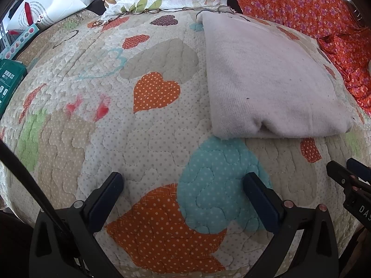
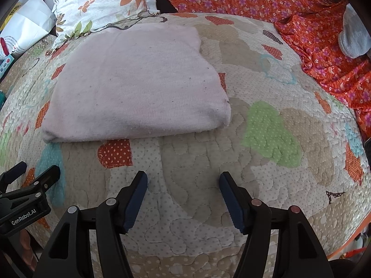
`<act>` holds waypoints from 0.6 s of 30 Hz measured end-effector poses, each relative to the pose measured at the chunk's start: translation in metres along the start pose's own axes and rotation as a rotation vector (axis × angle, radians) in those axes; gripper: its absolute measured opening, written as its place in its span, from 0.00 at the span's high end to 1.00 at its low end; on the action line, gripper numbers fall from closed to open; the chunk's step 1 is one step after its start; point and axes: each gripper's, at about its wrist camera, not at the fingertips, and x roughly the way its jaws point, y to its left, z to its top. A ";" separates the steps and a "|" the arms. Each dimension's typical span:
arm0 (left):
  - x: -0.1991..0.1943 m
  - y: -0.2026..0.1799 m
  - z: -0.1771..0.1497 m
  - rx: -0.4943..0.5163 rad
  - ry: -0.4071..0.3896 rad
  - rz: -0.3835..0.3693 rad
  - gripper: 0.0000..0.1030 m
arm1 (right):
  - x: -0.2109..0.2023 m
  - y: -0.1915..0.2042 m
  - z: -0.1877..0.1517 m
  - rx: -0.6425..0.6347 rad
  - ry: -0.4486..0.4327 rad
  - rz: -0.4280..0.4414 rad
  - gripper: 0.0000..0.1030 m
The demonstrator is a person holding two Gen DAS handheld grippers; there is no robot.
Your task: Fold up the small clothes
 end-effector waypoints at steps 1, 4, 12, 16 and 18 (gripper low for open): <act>0.000 0.000 -0.001 -0.001 0.000 0.000 0.00 | 0.000 0.000 0.000 0.000 0.000 0.000 0.32; 0.000 0.000 -0.001 -0.001 -0.002 0.001 0.00 | 0.000 0.000 0.000 0.000 0.000 0.000 0.32; 0.000 0.000 -0.002 -0.001 -0.001 0.000 0.00 | 0.000 0.001 0.000 0.000 -0.001 -0.001 0.31; 0.000 0.000 -0.002 0.000 -0.002 0.000 0.00 | 0.000 0.001 0.000 -0.001 -0.005 0.007 0.31; 0.000 0.000 -0.002 -0.001 -0.001 -0.001 0.00 | -0.001 0.002 0.001 -0.003 -0.009 0.020 0.30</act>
